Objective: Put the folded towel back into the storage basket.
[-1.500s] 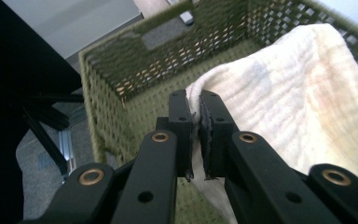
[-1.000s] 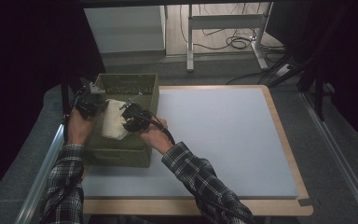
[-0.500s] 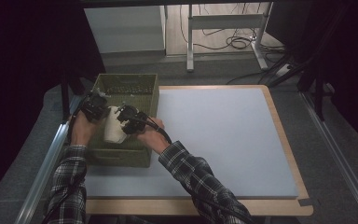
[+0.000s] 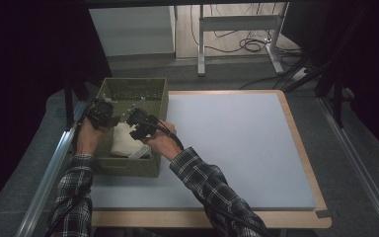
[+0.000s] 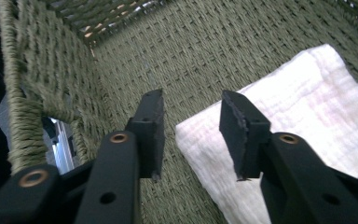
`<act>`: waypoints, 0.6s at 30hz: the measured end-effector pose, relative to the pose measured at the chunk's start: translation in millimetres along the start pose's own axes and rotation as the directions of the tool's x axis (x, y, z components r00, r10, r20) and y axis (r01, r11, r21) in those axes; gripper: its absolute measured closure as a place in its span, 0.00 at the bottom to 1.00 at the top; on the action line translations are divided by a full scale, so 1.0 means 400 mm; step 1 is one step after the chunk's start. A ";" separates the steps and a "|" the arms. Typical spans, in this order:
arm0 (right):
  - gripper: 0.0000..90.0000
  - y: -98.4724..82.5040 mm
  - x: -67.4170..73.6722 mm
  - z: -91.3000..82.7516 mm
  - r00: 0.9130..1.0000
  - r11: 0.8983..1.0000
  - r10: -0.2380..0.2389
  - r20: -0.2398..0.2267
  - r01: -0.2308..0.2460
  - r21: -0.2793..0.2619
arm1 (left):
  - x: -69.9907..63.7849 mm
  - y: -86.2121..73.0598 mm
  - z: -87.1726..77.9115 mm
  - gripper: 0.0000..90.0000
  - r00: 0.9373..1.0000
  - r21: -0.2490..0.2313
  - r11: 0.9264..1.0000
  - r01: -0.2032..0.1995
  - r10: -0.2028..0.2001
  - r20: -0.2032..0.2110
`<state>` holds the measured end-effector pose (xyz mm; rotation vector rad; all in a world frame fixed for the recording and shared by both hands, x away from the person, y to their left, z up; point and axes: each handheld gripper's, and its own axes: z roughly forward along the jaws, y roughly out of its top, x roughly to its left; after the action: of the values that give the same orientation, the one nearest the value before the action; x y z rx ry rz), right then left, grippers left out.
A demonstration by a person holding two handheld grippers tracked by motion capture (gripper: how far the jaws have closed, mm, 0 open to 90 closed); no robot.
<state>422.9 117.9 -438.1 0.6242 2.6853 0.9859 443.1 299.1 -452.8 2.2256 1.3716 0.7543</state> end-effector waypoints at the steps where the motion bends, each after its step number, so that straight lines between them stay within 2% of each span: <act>1: 0.73 0.000 -0.002 -0.004 1.000 1.000 0.001 -0.002 -0.001 -0.005 | 0.000 0.000 -0.002 0.61 1.000 -0.005 1.000 0.007 -0.007 0.004; 5: 0.65 -0.008 -0.012 -0.025 1.000 0.999 0.008 -0.004 -0.008 -0.033 | -0.003 0.001 -0.014 0.52 0.998 -0.040 0.998 0.051 -0.049 0.033; 8: 0.59 -0.017 -0.017 -0.036 1.000 0.998 0.014 -0.008 -0.014 -0.055 | -0.007 0.001 -0.020 0.45 0.994 -0.051 0.995 0.082 -0.078 0.071; 12: 0.50 -0.031 -0.023 -0.054 1.000 0.996 0.017 -0.016 -0.018 -0.085 | -0.014 0.001 -0.027 0.36 0.992 -0.058 0.994 0.094 -0.088 0.089; 18: 0.41 -0.054 -0.035 -0.084 0.999 0.991 0.026 -0.024 -0.028 -0.128 | -0.021 -0.005 -0.040 0.25 0.992 -0.079 0.992 0.099 -0.092 0.086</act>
<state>417.0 77.7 -426.3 0.6283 2.6128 1.1690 428.5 293.2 -443.6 2.0871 1.3710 0.6669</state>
